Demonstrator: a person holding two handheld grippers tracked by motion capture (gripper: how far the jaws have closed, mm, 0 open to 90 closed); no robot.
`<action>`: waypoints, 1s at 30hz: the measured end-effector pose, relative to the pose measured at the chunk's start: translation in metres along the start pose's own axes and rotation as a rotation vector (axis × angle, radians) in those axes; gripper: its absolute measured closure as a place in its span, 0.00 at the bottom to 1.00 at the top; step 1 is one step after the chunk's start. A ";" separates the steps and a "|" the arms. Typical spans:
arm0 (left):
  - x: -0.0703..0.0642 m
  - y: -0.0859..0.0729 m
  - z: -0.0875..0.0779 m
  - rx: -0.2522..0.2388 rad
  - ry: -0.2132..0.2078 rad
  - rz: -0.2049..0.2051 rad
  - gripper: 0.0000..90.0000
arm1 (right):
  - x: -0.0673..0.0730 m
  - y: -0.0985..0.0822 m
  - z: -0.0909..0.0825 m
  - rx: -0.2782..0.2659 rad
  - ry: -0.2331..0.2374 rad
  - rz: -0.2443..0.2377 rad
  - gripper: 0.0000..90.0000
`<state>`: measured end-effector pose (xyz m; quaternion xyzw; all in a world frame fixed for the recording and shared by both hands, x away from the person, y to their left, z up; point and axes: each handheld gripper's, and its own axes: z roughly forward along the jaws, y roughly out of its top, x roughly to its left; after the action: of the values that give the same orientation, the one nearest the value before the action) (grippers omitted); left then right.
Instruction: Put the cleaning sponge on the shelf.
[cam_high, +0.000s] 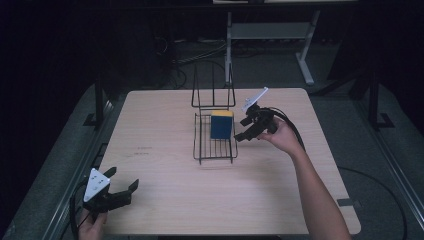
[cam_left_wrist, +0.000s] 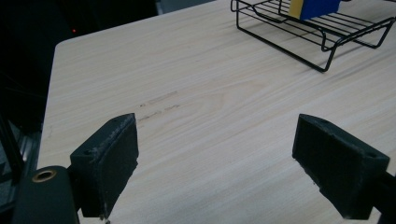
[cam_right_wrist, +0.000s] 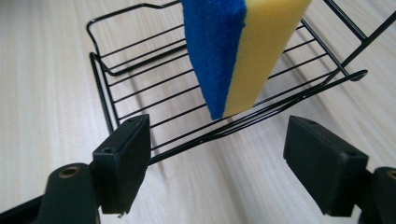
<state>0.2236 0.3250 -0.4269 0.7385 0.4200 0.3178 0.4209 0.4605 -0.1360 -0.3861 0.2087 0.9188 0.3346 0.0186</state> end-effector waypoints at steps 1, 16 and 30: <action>0.000 0.000 0.000 0.002 0.001 0.001 0.15 | 0.001 -0.001 -0.001 -0.001 -0.003 0.000 0.25; -0.001 0.000 0.001 0.011 -0.001 0.005 0.15 | 0.006 -0.017 -0.011 0.002 -0.010 0.007 0.24; 0.000 0.000 0.000 0.008 0.000 0.005 0.15 | 0.011 -0.027 -0.013 0.018 -0.005 0.013 0.24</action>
<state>0.2236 0.3250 -0.4274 0.7413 0.4194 0.3173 0.4169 0.4386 -0.1581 -0.3916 0.2156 0.9203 0.3260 0.0166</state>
